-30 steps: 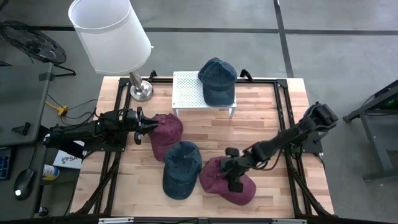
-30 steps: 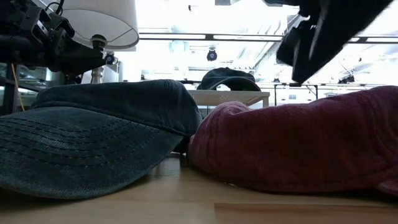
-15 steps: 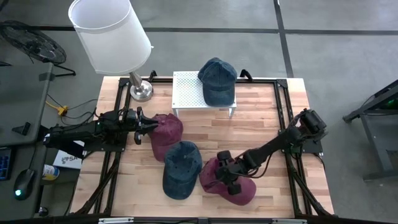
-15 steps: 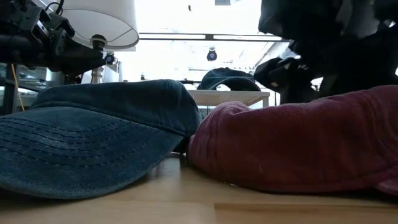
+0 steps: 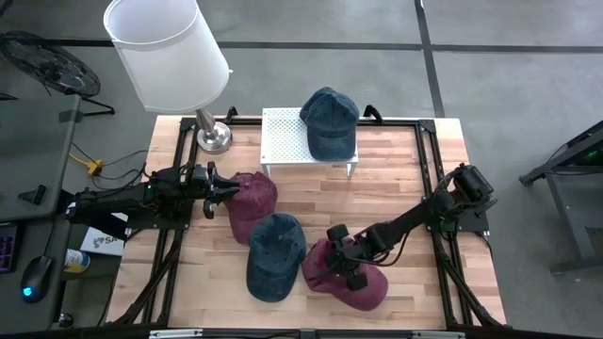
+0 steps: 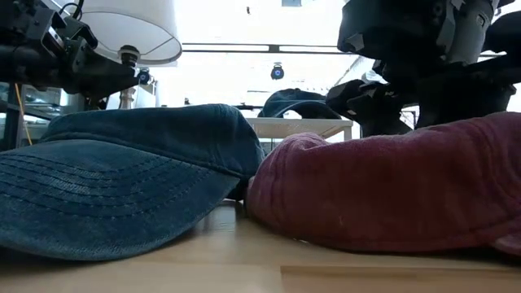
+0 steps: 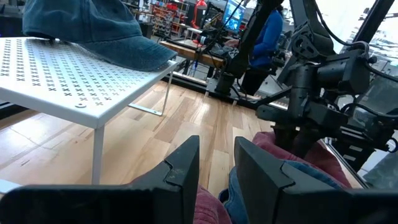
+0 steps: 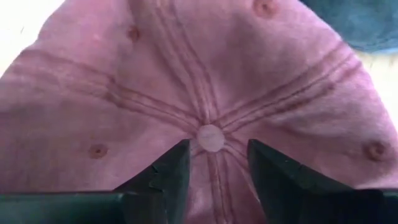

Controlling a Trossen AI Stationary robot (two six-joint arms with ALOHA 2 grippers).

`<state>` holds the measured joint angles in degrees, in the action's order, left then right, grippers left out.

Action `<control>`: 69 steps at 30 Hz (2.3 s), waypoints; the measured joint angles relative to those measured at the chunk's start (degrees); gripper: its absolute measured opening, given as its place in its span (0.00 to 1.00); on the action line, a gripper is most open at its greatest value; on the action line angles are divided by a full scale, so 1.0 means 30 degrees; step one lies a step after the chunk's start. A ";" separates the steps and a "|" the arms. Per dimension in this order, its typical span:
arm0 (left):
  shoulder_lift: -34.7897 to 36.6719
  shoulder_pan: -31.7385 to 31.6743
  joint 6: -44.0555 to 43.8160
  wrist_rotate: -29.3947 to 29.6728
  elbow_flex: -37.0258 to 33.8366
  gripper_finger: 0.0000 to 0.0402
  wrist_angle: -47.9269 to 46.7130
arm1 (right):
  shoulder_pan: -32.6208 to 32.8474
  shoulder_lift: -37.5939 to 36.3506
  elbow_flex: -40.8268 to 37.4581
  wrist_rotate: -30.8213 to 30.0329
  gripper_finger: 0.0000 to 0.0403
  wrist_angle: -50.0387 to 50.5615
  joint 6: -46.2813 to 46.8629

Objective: Pick & Place hat
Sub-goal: Put the bottom red cap on the shelf

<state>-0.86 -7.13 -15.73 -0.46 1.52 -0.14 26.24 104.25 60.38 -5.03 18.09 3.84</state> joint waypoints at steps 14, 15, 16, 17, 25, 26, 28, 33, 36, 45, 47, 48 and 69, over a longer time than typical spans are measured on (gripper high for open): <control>-0.0007 0.0005 0.0000 -0.0002 0.0000 0.25 0.0000 | -0.0142 0.2010 0.0073 0.0581 0.39 -0.1625 -0.0929; -0.0006 -0.0001 0.0000 -0.0001 0.0000 0.25 0.0000 | -0.0189 0.2143 0.0073 0.0706 0.39 -0.1636 -0.0902; -0.0007 0.0000 0.0000 -0.0002 0.0002 0.25 0.0000 | -0.0252 0.2245 0.0073 0.0744 0.38 -0.1641 -0.0836; -0.0007 0.0004 0.0000 0.0000 0.0005 0.25 0.0000 | -0.0292 0.2344 0.0073 0.0770 0.38 -0.1642 -0.0733; -0.0007 0.0004 0.0000 -0.0002 0.0002 0.25 0.0000 | -0.0678 0.2544 0.0073 0.0717 0.29 -0.1646 0.0216; -0.0007 0.0004 0.0000 0.0004 0.0005 0.25 0.0000 | -0.0701 0.2550 0.0066 0.0719 0.28 -0.1640 0.0218; -0.0002 0.0002 0.0000 0.0000 0.0003 0.25 0.0000 | -0.0736 0.2550 0.0066 0.0703 0.24 -0.1619 0.0376; -0.0007 -0.0001 0.0000 -0.0001 0.0000 0.25 0.0000 | -0.0758 0.2550 0.0054 0.0605 0.13 -0.1568 0.0769; 0.0000 -0.0001 0.0000 -0.0001 0.0007 0.25 0.0000 | -0.0765 0.2550 0.0049 0.0841 0.07 -0.1576 0.0784; -0.0004 0.0001 0.0000 0.0004 0.0006 0.25 0.0000 | -0.0760 0.1526 -0.0069 0.1524 0.01 -0.0796 0.3016; -0.0003 -0.0002 0.0000 0.0002 0.0007 0.25 0.0000 | -0.0743 0.1097 -0.0109 0.1691 0.00 -0.0161 0.3376; -0.0004 0.0001 0.0000 0.0001 0.0004 0.25 0.0000 | -0.0743 0.0856 -0.0118 0.1801 0.00 0.0142 0.3635; -0.0006 -0.0002 0.0000 -0.0002 0.0001 0.25 0.0000 | -0.0743 -0.6271 -0.0076 -0.0313 0.00 0.3168 0.7210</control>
<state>-0.88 -7.14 -15.73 -0.47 1.52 -0.14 24.01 85.43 60.15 -5.97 27.60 25.47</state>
